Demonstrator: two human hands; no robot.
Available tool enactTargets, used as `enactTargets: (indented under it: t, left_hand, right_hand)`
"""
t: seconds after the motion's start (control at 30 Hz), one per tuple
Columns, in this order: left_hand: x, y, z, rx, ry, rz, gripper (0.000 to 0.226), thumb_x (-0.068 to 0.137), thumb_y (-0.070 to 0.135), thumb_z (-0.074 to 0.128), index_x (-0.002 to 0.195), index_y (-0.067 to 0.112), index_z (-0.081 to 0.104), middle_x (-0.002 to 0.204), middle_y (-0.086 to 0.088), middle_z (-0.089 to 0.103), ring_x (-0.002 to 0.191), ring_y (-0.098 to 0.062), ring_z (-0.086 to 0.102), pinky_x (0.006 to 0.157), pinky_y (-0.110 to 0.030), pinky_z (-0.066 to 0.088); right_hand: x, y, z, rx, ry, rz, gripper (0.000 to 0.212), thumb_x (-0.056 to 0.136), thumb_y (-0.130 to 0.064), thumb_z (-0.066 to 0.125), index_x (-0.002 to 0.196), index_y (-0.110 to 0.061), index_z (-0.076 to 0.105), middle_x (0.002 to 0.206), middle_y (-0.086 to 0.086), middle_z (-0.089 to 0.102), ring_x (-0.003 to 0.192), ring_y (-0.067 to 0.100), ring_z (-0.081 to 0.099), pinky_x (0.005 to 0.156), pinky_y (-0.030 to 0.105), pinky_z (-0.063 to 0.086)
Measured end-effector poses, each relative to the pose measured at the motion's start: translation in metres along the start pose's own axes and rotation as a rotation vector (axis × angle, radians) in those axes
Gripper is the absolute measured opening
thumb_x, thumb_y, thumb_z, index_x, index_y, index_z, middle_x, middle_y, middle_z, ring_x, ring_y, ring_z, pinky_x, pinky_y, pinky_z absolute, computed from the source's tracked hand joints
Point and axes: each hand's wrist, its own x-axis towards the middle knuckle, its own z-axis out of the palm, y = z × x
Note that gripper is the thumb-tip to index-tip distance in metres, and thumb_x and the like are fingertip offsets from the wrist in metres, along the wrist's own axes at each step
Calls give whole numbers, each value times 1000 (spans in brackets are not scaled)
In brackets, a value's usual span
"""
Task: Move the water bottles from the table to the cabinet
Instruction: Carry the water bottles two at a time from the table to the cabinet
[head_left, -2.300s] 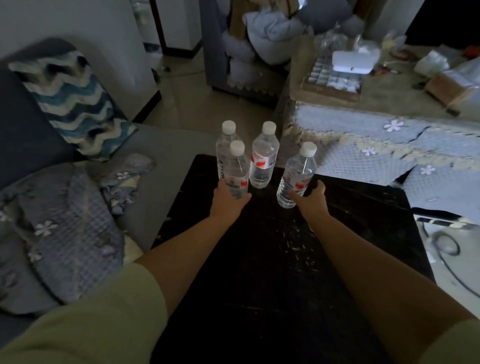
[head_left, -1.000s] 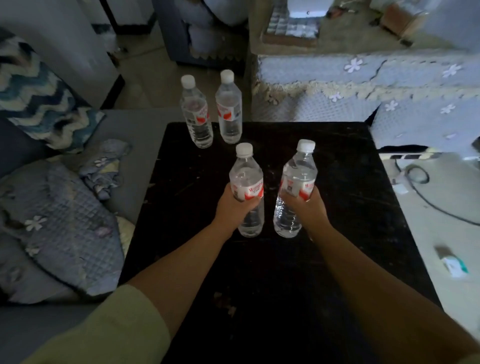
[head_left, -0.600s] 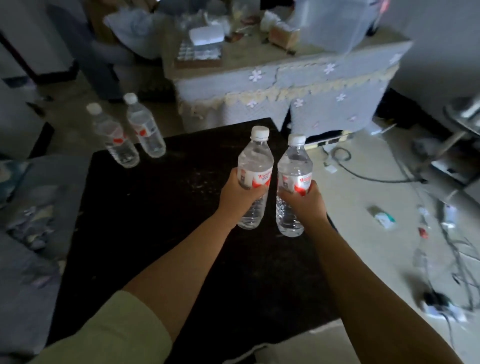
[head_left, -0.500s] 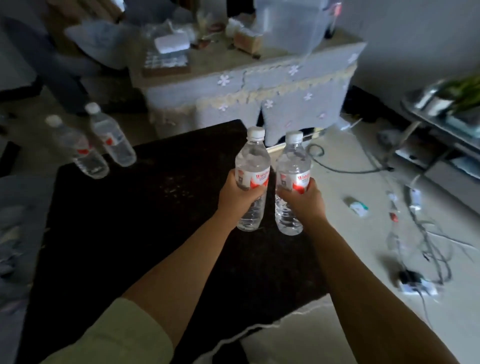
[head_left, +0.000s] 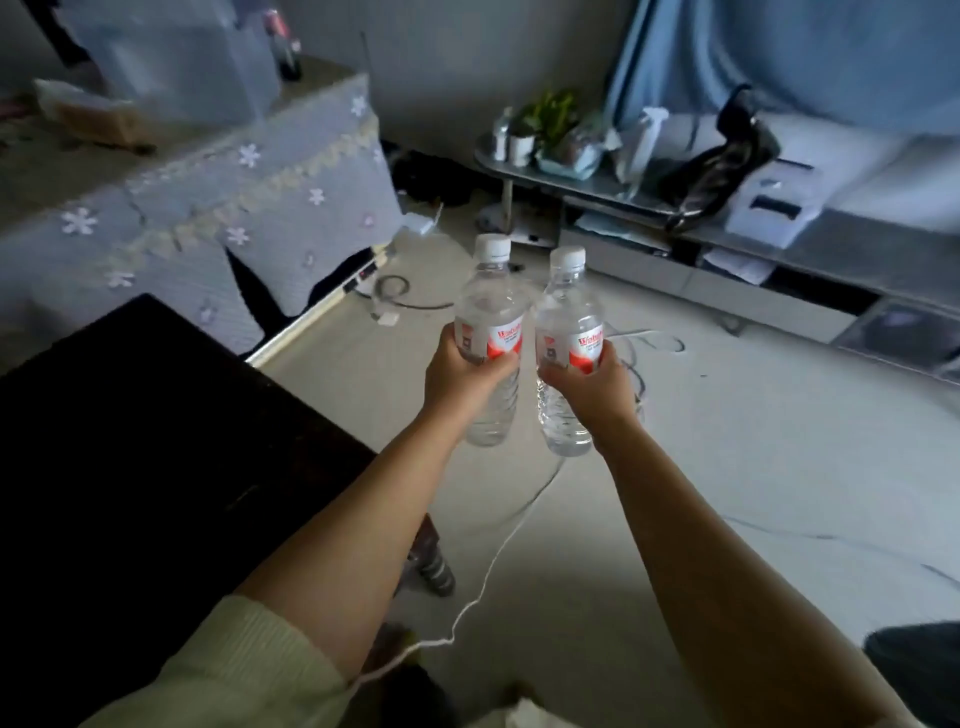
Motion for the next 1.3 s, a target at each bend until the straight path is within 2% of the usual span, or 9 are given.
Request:
enactTargets:
  t: [0.17,0.33,0.47,0.63,0.73,0.83,1.0,1.1,1.3]
  left_hand:
    - [3,23,82,60,-214,68,53,67,34,80,113,25,55,106,6,69,98,-17,65,87,-33,53]
    - [13,47,146,77,-423,146,64,59,41,78,116,26,55,106,6,69,98,-17,65,90,-40,54]
    - [20,75,195,87,-584,224,57,71,30,81,119,23,52,111,2,67,101,-20,64,90,-39,53]
    - [22,87,252,110,-765,264,63,66,33,82,121,23,54,113,2,68,103,-22,64,93,-42,52]
    - [15,95,287,117,-868,279,69,56,38,78,119,23,56,110,2,69,99,-20,66,92,-44,54]
    - [6,103,323,129,-934,280,67,56,36,79,118,23,56,107,2,70,97,-20,66,91,-43,54]
    - [-11,115,398,161,-1007,299,67,50,43,76,113,24,59,101,5,71,92,-18,67,87,-41,55]
    - [-27,130,451,180,-1010,297,64,52,40,74,111,22,60,98,5,71,90,-18,67,81,-35,55]
    - [-53,156,548,169,-992,280,55,63,29,78,113,20,58,101,3,70,91,-18,66,85,-36,55]
  right_hand:
    - [13,29,-71,42,191,83,52,74,-30,80,117,-17,55,103,-2,65,89,17,62,66,21,44]
    - [21,43,-126,70,385,152,52,70,-35,80,114,-19,57,107,5,66,92,20,64,78,33,52]
    - [31,46,-166,102,539,177,58,64,-43,80,112,-22,55,108,6,65,98,24,63,88,43,55]
    - [27,55,-205,143,711,195,52,73,-31,81,116,-15,56,102,2,66,86,16,62,62,15,44]
    - [25,64,-230,165,798,216,49,74,-32,80,114,-15,57,97,-1,66,82,13,61,58,12,39]
    - [24,74,-256,186,875,242,49,74,-34,80,114,-15,58,95,-2,66,77,9,60,58,13,40]
    - [35,106,-315,193,924,277,51,74,-31,80,117,-14,57,102,3,67,88,18,63,69,23,46]
    - [49,128,-366,185,939,298,53,72,-32,80,116,-15,58,106,5,67,95,24,65,79,33,52]
    - [78,160,-467,137,946,314,54,71,-35,79,116,-15,57,108,8,66,98,27,63,84,35,51]
